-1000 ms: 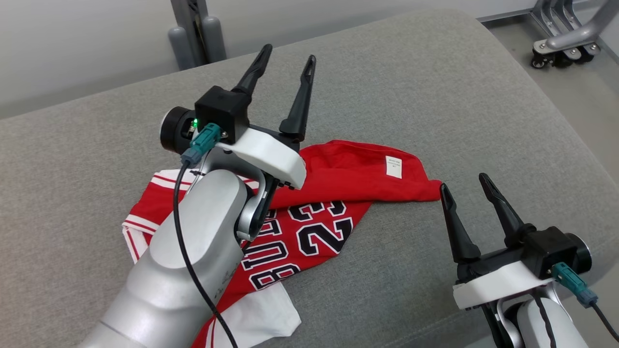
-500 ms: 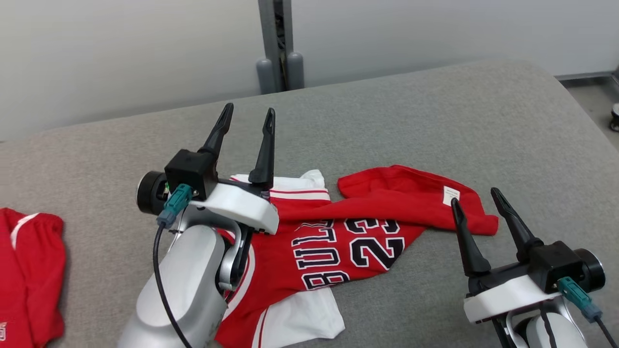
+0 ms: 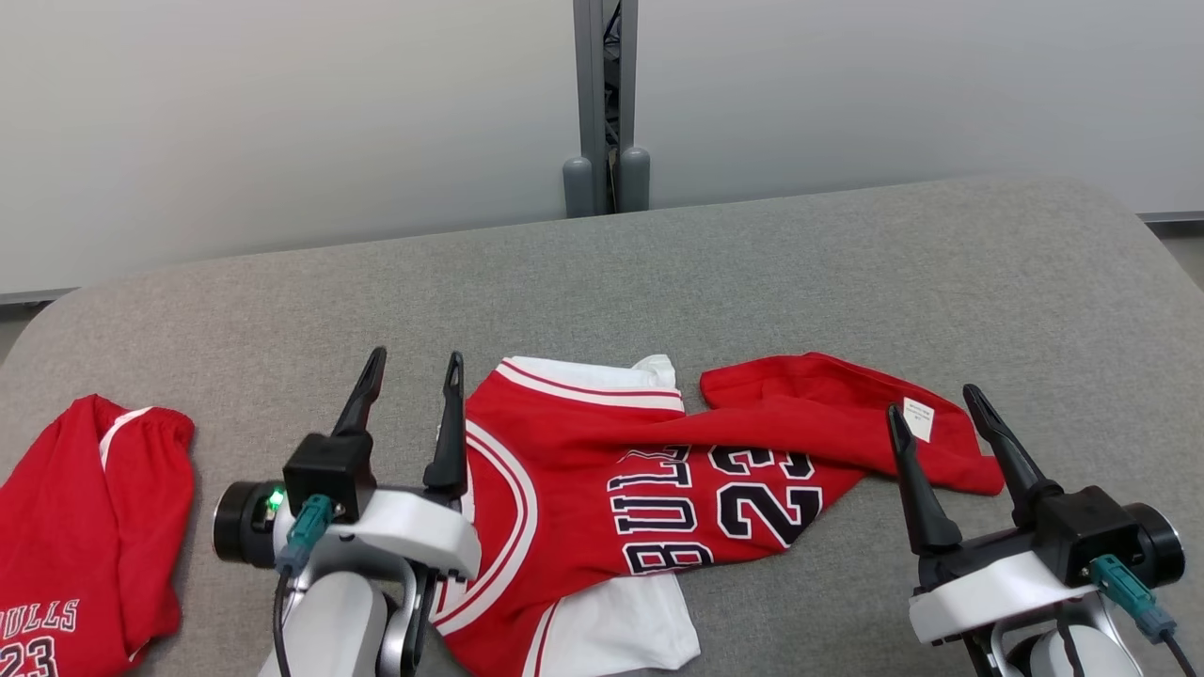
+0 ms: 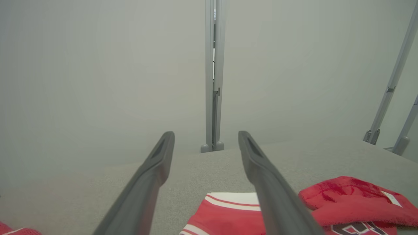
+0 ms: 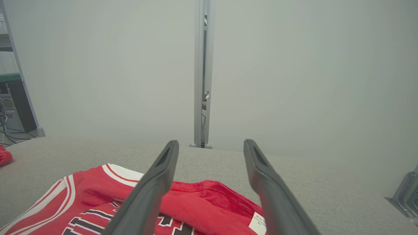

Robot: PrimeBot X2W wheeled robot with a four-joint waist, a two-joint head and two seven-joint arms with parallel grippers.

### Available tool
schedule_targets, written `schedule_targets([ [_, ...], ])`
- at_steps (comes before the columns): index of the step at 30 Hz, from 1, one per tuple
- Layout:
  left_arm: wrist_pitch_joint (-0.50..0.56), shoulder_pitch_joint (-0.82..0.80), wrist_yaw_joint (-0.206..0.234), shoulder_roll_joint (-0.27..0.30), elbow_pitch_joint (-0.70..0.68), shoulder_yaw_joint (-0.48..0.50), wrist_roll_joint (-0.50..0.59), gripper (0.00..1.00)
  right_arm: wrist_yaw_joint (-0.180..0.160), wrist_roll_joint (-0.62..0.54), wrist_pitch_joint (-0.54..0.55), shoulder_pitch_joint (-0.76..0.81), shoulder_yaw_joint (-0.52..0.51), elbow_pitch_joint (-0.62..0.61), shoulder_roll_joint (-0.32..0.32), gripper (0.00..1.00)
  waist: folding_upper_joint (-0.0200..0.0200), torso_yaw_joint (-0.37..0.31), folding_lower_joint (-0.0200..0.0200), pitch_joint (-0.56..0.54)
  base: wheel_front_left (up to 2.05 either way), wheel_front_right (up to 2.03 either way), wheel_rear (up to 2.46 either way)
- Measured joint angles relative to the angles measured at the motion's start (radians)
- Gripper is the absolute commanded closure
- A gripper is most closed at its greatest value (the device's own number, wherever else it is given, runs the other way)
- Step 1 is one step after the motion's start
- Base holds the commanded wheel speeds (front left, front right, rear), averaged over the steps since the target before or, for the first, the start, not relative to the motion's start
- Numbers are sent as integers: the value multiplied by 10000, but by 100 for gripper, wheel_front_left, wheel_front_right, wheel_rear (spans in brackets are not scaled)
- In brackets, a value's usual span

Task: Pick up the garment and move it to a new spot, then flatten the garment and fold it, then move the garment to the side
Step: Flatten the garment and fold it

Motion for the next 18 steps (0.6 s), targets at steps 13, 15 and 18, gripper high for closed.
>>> schedule_targets([
  [13, 2, 1808, -121, 6, 115, 543, 63, 0, 0, 29, 0, 177, -48, -12, -2, 0, 0, -164, 0, -179, 0, 0, 0],
  [15, 2, 1855, -155, -4, 148, 533, 67, 0, 0, 29, 0, 218, -102, -12, -4, 0, 0, -119, 0, -213, 0, 0, 0],
  [18, 2, 1828, -167, 4, 151, 520, 52, 0, 0, 29, 0, 323, -54, -4, -2, 0, 0, -20, 0, -293, 0, 0, 0],
])
